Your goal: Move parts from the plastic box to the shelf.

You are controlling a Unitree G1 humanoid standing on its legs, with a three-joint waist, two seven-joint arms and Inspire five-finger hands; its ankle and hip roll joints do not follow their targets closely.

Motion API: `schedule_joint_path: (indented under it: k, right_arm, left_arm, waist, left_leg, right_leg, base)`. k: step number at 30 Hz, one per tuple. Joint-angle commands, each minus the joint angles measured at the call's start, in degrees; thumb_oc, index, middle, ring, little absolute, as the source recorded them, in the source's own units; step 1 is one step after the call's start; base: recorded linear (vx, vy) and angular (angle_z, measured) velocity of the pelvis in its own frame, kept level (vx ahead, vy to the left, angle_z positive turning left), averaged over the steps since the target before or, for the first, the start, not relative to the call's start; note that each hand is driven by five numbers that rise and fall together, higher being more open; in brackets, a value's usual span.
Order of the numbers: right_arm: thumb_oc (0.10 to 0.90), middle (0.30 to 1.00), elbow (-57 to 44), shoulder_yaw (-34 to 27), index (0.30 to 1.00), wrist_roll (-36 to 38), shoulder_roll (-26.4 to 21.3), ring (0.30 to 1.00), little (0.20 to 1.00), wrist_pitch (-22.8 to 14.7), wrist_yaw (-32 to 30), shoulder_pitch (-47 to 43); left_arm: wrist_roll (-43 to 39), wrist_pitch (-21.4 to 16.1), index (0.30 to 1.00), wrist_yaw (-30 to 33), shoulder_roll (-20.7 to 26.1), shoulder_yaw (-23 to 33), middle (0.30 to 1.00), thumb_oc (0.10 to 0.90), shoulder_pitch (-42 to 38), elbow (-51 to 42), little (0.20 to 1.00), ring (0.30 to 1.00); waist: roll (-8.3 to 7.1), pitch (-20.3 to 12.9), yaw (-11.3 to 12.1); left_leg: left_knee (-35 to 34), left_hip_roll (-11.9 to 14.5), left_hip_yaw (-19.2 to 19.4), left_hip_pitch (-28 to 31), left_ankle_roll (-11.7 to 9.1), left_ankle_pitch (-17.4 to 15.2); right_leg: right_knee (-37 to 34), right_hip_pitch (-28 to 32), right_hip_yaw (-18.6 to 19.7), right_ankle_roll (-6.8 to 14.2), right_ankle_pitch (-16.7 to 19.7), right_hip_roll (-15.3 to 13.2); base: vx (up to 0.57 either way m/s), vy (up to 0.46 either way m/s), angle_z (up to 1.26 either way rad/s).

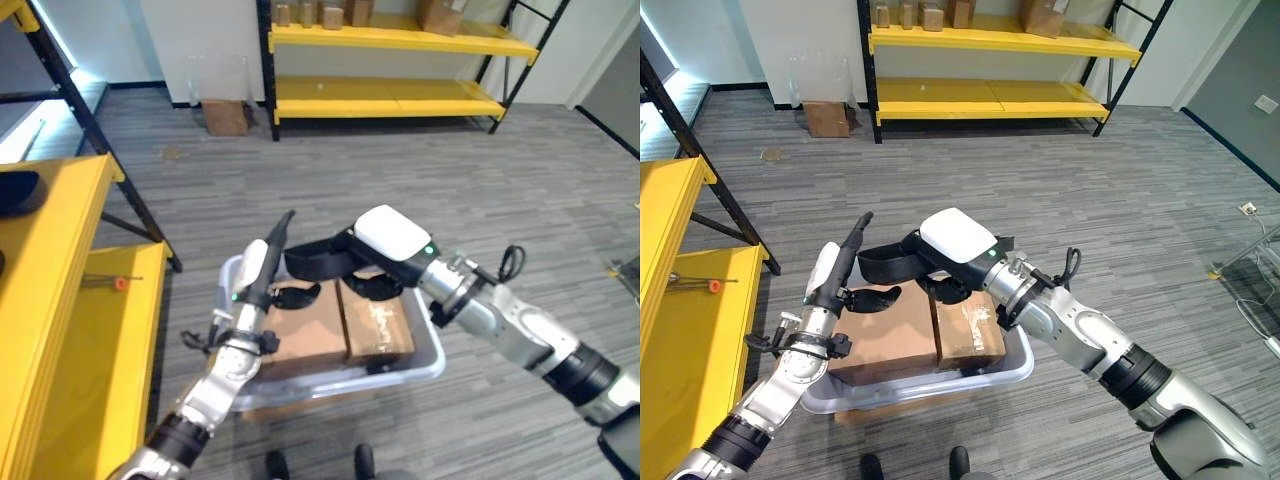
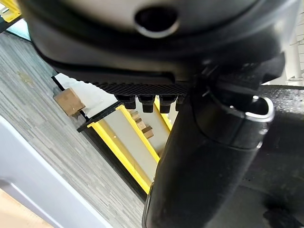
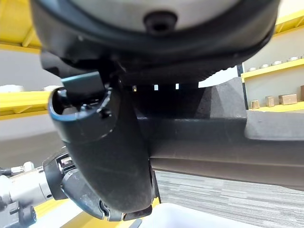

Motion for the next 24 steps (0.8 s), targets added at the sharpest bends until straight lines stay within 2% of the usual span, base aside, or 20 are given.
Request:
schedule_joint_path:
  k: [1, 7, 8, 9, 10, 24]
  right_arm:
    - [0.400, 0.300, -0.9, 1.0, 0.300, 3.2, 2.2, 0.300, 0.300, -2.5, -3.1, -10.0]
    - [0.400, 0.300, -1.7, 2.3, 0.300, 3.7, 2.5, 0.300, 0.300, -2.9, -2.1, -10.9]
    - [0.400, 0.300, -1.7, 2.5, 0.300, 3.8, 2.6, 0.300, 0.300, -2.9, -2.1, -11.0]
    - [0.400, 0.300, -1.7, 2.6, 0.300, 3.9, 2.6, 0.300, 0.300, -2.9, -2.0, -11.1]
    - [0.400, 0.300, -1.7, 2.7, 0.300, 3.9, 2.5, 0.300, 0.300, -3.0, -2.0, -11.2]
    - [0.400, 0.300, -1.6, 2.8, 0.300, 3.9, 2.7, 0.300, 0.300, -3.2, -2.1, -11.2]
  left_arm:
    - [2.3, -4.3, 1.000, 2.2, -0.1, -4.2, 1.000, 0.900, -10.1, 2.2, 1.000, 1.000]
    - [2.4, -4.3, 1.000, 2.1, -0.3, -5.0, 1.000, 0.900, -10.7, 2.9, 1.000, 1.000]
    - [2.5, -4.3, 0.577, 2.0, -0.3, -5.1, 0.577, 0.598, -10.8, 3.0, 0.577, 0.577]
    - [2.6, -4.3, 0.382, 2.0, -0.3, -5.3, 0.382, 0.459, -11.0, 3.2, 0.382, 0.382]
    - [2.7, -4.3, 0.300, 1.9, -0.2, -5.4, 0.300, 0.400, -11.0, 3.2, 0.300, 0.300]
    - [4.5, -4.3, 0.300, 2.4, 0.1, -6.1, 0.300, 0.400, -11.7, 3.4, 0.300, 0.300]
  waist:
    - [0.69, -7.2, 0.5]
    - [0.54, -6.9, 0.7]
    - [0.51, -6.9, 0.7]
    - [0.51, -6.9, 0.7]
    - [0.50, -6.9, 0.7]
    - [0.52, -7.0, 0.6]
  left_leg:
    - [-0.4, 3.5, -2.0, 4.5, -2.3, -3.8]
    - [-0.4, 3.4, -2.3, 4.4, -2.3, -3.8]
    - [-0.4, 3.4, -2.3, 4.4, -2.3, -3.7]
    - [-0.4, 3.4, -2.4, 4.4, -2.3, -3.7]
    - [-0.4, 3.4, -2.4, 4.5, -2.3, -3.8]
    - [-0.4, 3.4, -2.4, 4.7, -2.3, -3.8]
  right_leg:
    - [0.0, 0.4, -1.1, 4.3, 1.2, -2.0]
    - [0.0, 0.6, -1.6, 4.2, 1.0, -2.0]
    - [0.0, 0.7, -1.8, 4.2, 1.1, -2.0]
    - [0.0, 0.7, -1.8, 4.2, 1.0, -2.0]
    - [0.0, 0.7, -1.8, 4.2, 1.0, -2.0]
    - [0.0, 0.9, -1.9, 4.1, 0.9, -2.0]
  base:
    - [0.00, 0.000, 0.00]
    - [0.01, 0.001, 0.03]
    - [0.01, -0.005, 0.04]
    - [0.01, -0.002, 0.04]
    - [0.00, 0.000, 0.00]
    - [0.00, 0.000, 0.00]
